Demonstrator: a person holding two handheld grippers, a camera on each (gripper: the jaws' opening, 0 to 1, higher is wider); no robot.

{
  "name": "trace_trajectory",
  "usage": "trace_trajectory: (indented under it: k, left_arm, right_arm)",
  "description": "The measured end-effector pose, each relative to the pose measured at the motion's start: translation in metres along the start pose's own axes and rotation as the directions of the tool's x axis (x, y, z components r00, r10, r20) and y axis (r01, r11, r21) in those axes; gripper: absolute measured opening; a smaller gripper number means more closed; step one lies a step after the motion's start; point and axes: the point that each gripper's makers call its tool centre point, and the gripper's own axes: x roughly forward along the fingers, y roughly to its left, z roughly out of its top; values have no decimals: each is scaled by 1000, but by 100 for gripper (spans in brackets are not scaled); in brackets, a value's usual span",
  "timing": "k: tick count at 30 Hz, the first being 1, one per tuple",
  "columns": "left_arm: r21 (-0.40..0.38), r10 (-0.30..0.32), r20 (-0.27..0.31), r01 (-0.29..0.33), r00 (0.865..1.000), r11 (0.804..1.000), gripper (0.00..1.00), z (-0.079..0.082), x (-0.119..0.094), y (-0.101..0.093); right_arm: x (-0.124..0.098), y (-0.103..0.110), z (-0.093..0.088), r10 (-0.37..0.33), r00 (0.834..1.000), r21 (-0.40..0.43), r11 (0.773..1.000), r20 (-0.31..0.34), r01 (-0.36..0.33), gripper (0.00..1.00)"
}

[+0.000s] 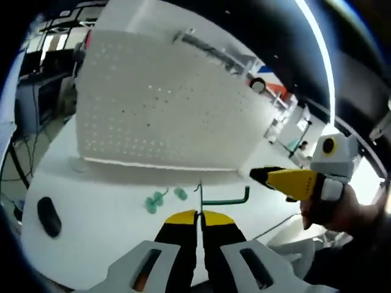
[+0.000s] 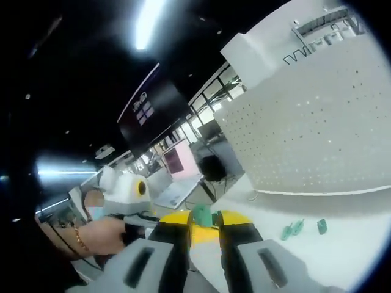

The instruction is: Insert the hook assembly into the mounting plate slot until the hook locks in place.

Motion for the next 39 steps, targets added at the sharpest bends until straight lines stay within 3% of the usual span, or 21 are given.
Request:
trace_trajectory:
  k: [2, 9, 21, 25, 29, 33, 39]
  left_arm:
    - [53, 5, 10, -6, 1000, 999, 1, 4, -1, -7]
    - [156, 3, 34, -8, 999, 988, 1, 13, 0, -24]
    - [211, -9, 107, -14, 994, 977, 1, 26, -6, -34]
    - [234, 11, 96, -34, 995, 972, 2, 25, -5, -31]
    - [258, 4, 86, -27, 996, 966, 3, 22, -5, -28]
    - [281, 6, 87, -30, 996, 959, 4, 19, -6, -27]
    - [284, 4, 79, -26, 997, 958, 16, 17, -7, -26]
  right_arm:
    - [2, 3, -4, 27, 1000, 96, 995, -6, -27, 14]
    - [9, 9, -4, 23, 1000, 92, 995, 14, -24, 13]
    - [9, 15, 2, 22, 999, 100, 995, 50, -26, 2]
    - [13, 15, 0, 9, 999, 39, 999, 36, -11, 1]
    - [14, 14, -3, -1, 999, 85, 996, 35, -2, 1]
    - [15, 15, -5, -7, 1000, 71, 997, 21, 5, 0]
    - [16, 16, -6, -1, 1000, 59, 998, 15, 0, 0]
